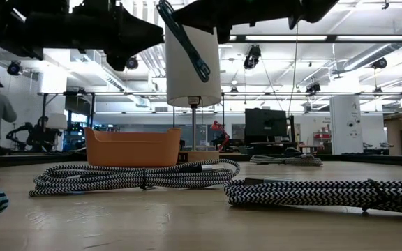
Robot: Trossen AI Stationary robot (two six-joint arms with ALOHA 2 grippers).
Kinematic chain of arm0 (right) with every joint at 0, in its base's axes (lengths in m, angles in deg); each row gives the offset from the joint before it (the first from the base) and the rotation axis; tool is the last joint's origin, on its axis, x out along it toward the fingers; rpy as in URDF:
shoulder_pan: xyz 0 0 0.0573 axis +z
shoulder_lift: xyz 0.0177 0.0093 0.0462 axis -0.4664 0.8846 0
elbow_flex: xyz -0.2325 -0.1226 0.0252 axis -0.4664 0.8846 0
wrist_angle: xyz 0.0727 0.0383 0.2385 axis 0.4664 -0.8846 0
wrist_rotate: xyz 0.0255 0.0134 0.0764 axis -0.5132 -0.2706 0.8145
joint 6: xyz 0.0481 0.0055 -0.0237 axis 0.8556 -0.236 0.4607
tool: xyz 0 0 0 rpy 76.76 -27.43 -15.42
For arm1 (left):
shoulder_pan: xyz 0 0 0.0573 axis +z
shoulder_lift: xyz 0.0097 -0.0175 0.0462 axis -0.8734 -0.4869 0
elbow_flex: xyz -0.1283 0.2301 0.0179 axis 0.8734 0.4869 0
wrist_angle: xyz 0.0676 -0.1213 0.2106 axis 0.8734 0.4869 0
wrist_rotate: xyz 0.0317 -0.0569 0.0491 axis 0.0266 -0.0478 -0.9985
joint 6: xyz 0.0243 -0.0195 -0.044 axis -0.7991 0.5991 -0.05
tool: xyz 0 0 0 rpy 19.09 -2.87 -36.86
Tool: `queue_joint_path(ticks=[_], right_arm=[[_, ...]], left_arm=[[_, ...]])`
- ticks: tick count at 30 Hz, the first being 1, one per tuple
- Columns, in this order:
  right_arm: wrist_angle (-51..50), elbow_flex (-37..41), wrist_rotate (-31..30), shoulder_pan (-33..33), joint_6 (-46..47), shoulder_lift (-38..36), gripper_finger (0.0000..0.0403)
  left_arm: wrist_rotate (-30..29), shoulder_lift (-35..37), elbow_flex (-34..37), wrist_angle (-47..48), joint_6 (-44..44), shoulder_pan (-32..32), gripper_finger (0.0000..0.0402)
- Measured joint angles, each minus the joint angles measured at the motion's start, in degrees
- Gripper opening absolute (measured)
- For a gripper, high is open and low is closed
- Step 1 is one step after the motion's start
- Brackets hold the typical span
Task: Pick & Place USB Port
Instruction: Put the right blue charger cable into the orange bin
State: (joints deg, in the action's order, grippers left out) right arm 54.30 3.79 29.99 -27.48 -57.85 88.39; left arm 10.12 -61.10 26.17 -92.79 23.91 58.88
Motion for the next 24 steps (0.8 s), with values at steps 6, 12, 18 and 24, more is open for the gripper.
queue_joint_path(ticks=[6,12,18,24], right_arm=[[-0.12,-0.28,0.00,0.04,0.00,0.00,0.0012],[-0.72,0.16,0.00,0.04,0.00,0.00,0.0012],[-0.87,0.21,0.01,0.04,-0.05,0.00,0.0013],[-1.07,0.28,0.04,0.04,-0.15,0.00,0.0013]], left_arm=[[0.99,-5.39,-3.47,-0.06,-0.30,0.00,0.0115],[1.18,-11.32,-8.78,-0.27,-2.33,0.00,0.0115],[1.34,-13.91,-10.69,0.25,-3.07,0.00,0.0105],[1.31,-14.18,-9.89,1.14,-2.45,0.00,0.0042]])
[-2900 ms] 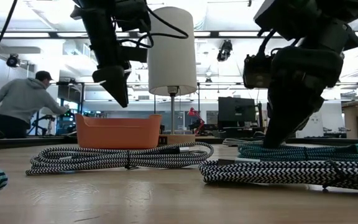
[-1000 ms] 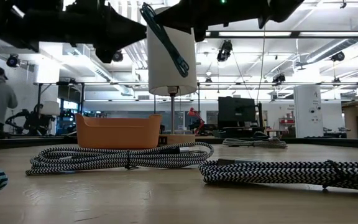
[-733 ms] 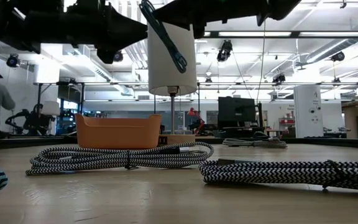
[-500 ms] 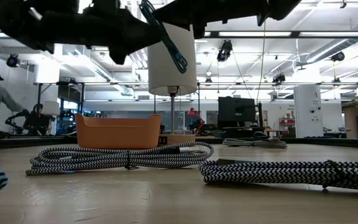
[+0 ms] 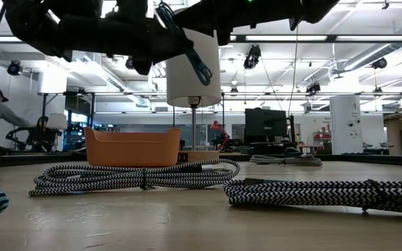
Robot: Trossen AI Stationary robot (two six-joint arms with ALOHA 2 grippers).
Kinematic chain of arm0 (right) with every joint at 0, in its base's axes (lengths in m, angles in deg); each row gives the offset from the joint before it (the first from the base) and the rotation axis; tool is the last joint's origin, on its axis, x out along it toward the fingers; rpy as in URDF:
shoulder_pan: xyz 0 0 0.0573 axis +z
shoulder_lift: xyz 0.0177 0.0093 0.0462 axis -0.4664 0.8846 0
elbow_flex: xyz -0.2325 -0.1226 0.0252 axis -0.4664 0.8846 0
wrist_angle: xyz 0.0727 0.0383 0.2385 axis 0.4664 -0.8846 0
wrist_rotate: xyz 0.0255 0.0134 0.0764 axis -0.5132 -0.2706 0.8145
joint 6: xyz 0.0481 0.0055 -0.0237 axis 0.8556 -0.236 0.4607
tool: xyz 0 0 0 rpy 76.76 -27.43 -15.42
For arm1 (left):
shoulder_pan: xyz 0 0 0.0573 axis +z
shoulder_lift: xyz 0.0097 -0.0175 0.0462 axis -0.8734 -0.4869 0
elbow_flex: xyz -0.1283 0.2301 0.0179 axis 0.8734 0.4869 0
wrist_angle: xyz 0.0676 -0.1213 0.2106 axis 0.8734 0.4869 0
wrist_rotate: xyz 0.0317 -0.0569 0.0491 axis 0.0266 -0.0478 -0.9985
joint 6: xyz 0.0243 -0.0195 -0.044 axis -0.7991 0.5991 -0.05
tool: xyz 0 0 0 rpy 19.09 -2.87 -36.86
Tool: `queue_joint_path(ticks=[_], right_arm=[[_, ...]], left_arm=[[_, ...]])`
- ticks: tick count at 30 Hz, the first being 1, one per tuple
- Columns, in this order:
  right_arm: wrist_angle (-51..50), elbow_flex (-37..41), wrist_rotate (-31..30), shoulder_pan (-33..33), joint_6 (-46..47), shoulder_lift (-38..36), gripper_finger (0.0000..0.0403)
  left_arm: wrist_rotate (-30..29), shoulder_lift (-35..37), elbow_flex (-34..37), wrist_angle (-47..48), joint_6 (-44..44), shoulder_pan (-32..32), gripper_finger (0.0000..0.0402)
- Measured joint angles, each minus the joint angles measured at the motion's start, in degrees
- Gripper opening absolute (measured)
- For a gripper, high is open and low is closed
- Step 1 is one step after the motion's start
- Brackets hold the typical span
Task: Pick & Place USB Port
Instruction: Put the right blue charger cable into the orange bin
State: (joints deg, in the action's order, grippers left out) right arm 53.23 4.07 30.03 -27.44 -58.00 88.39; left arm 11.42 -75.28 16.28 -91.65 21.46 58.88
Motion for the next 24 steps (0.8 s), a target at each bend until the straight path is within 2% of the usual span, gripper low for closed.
queue_joint_path(ticks=[3,10,18,24], right_arm=[[0.00,0.02,0.00,0.00,0.07,0.00,0.0013],[-2.24,0.02,1.30,0.11,-0.43,-0.07,0.0024],[-4.08,0.02,2.75,0.11,0.47,-0.09,0.0087],[-5.91,0.02,2.75,0.11,0.17,-0.13,0.0134]], left_arm=[[0.01,0.18,0.06,0.05,-0.74,0.00,0.0017],[-0.22,0.21,0.23,0.68,-0.95,0.00,0.0032],[-0.38,0.21,0.27,1.94,-1.01,0.00,0.0018],[-1.09,0.47,0.46,4.97,0.29,0.00,0.0026]])
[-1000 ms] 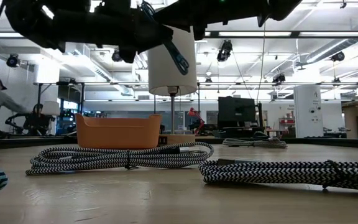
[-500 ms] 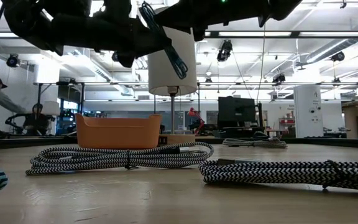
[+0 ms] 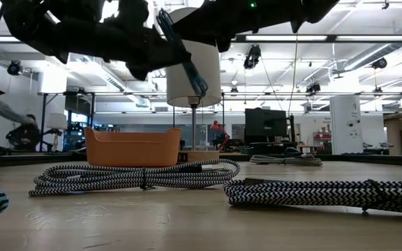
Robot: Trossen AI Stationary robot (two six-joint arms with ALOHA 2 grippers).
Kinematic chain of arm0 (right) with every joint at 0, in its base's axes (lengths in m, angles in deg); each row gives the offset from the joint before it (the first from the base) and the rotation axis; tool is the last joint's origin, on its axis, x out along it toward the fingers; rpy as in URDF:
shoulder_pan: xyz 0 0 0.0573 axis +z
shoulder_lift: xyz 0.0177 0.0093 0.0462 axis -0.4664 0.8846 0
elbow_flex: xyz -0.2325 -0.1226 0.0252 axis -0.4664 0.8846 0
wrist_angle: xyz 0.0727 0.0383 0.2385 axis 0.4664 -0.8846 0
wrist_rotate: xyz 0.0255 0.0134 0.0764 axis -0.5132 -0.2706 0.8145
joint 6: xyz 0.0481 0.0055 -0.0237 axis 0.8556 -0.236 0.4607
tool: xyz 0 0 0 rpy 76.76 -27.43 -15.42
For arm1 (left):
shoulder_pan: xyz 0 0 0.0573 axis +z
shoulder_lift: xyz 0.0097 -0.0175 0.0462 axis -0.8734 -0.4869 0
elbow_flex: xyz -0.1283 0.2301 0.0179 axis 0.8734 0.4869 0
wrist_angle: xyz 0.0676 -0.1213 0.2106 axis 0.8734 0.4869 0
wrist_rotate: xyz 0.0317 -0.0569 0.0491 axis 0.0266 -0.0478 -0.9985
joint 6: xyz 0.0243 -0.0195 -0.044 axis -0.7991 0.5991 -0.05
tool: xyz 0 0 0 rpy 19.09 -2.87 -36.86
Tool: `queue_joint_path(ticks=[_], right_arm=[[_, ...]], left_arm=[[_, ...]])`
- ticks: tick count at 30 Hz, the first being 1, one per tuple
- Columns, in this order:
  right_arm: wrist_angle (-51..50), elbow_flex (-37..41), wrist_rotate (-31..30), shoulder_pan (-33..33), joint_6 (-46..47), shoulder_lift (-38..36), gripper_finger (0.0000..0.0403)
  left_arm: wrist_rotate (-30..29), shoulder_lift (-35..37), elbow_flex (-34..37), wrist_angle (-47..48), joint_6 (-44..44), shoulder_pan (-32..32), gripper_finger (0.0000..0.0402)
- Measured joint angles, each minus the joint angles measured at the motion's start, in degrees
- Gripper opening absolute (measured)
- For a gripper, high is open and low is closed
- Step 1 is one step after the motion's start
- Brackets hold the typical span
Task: Pick & Place USB Port
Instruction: Put the right blue charger cable into the orange bin
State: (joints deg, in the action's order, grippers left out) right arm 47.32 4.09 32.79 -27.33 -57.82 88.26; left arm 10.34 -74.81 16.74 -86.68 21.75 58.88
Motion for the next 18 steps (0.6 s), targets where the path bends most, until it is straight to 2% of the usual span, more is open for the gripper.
queue_joint_path(ticks=[6,10,13,16,18], right_arm=[[-8.02,0.02,0.19,0.04,1.46,-2.38,0.0169],[-15.14,0.02,0.11,0.04,3.14,-4.66,0.0182],[-19.58,0.02,-0.06,0.13,4.71,-6.14,0.0186],[-21.81,0.08,-0.36,0.37,4.96,-6.52,0.0187],[-22.38,0.31,-0.37,0.42,4.97,-6.45,0.0187]], left_arm=[[-2.91,2.43,-0.11,10.10,2.43,0.00,0.0021],[-6.07,7.00,-0.24,19.08,3.66,0.04,0.0023],[-10.76,11.65,-0.30,25.71,3.61,0.23,0.0023],[-15.37,16.49,-1.09,36.12,3.72,2.04,0.0022],[-15.69,18.97,-2.84,44.80,5.51,4.35,0.0022]])
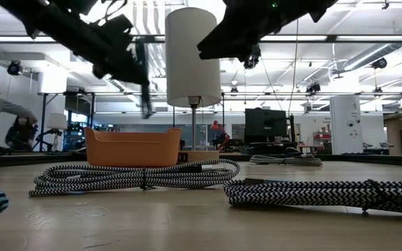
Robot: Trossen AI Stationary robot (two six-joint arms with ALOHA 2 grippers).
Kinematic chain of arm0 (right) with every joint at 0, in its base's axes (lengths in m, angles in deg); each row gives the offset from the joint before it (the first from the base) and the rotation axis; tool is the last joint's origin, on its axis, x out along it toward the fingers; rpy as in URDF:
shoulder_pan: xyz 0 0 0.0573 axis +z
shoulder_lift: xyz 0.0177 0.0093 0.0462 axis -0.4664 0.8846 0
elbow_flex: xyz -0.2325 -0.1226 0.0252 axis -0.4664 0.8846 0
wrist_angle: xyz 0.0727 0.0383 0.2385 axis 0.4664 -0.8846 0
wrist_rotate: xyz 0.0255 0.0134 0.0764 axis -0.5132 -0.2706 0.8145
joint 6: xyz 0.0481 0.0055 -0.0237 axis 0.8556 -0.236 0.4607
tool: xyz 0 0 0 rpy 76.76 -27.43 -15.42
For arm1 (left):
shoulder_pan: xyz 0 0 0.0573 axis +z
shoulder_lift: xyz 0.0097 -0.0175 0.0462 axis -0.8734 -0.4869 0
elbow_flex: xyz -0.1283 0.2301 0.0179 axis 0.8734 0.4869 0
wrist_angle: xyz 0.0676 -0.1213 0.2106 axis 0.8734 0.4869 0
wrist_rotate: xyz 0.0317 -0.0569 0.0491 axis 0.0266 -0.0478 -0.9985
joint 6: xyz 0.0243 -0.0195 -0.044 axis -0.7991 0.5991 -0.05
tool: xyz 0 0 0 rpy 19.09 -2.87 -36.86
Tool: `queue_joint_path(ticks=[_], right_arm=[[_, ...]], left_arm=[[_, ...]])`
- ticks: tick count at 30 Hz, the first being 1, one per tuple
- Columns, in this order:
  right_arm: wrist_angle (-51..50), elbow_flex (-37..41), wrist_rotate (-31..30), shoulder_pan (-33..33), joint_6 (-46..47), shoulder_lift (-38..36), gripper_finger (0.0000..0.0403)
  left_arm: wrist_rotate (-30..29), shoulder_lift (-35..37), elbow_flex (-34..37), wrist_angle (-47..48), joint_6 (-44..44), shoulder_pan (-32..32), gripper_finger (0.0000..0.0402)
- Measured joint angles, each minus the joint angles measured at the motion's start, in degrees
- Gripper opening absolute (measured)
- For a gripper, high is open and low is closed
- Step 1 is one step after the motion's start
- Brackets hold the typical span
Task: Pick & Place USB Port
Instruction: Put the right blue charger cable into the orange bin
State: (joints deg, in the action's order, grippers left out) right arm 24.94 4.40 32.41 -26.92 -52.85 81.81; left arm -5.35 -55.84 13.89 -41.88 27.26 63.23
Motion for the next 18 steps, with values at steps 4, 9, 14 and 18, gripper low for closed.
queue_joint_path(ticks=[4,9,14,18], right_arm=[[1.59,-0.02,-0.08,-0.02,1.20,1.22,0.0187],[2.71,-0.02,-0.08,0.00,2.75,2.57,0.0187],[2.72,-0.02,-0.11,-0.02,4.06,2.75,0.0187],[3.00,-0.02,-0.11,0.00,4.08,2.75,0.0187]], left_arm=[[1.64,1.33,-4.48,13.47,3.25,5.86,0.0022],[6.21,-0.93,-9.78,20.64,0.59,11.62,0.0022],[11.75,-5.53,-13.72,26.30,-1.37,14.83,0.0022],[11.91,-9.64,-15.29,30.04,-2.53,15.57,0.0024]])
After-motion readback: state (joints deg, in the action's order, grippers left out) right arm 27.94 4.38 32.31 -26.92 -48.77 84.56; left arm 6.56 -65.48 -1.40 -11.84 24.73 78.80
